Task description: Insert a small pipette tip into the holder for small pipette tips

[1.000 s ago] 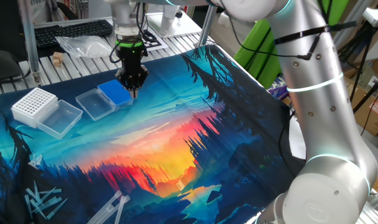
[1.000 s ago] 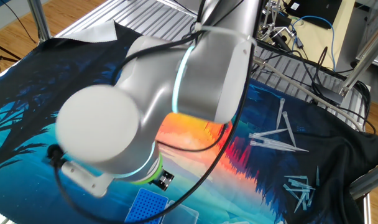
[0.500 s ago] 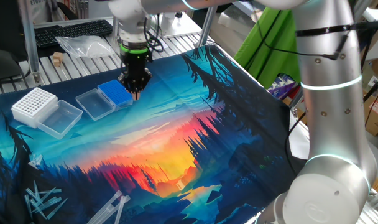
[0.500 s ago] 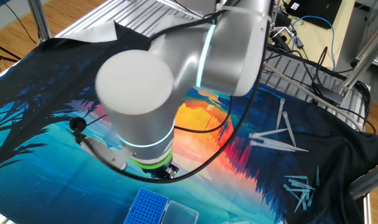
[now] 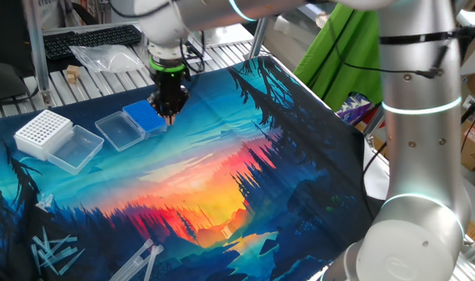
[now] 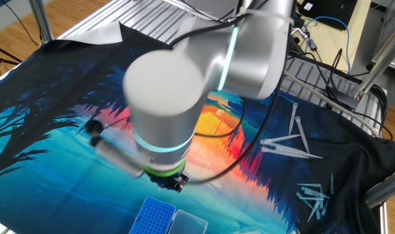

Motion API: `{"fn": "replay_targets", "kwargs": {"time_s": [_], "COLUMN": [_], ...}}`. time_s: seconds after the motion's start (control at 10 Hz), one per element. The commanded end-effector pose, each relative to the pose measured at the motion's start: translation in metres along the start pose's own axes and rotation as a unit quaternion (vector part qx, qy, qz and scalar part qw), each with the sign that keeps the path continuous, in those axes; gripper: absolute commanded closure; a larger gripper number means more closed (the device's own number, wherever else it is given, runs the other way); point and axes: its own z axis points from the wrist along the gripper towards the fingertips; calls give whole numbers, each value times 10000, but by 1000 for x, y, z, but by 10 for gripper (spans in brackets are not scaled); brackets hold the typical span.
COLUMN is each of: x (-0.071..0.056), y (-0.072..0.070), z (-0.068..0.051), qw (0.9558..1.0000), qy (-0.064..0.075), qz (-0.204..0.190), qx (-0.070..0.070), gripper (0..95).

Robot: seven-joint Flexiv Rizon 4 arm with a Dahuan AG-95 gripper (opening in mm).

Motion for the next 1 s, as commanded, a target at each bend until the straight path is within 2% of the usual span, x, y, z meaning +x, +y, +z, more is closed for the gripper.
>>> {"fn": "replay_targets", "kwargs": {"time_s": [0.1, 0.5, 1.0], "x": [-3, -3, -3], "y": [0, 0, 0], "z": [1, 1, 1], "qw": [9997, 9982, 9962], "qy": [-258, -592, -847], "qz": [26, 12, 24], "qx": [44, 128, 213], "gripper": [950, 950, 950]}}
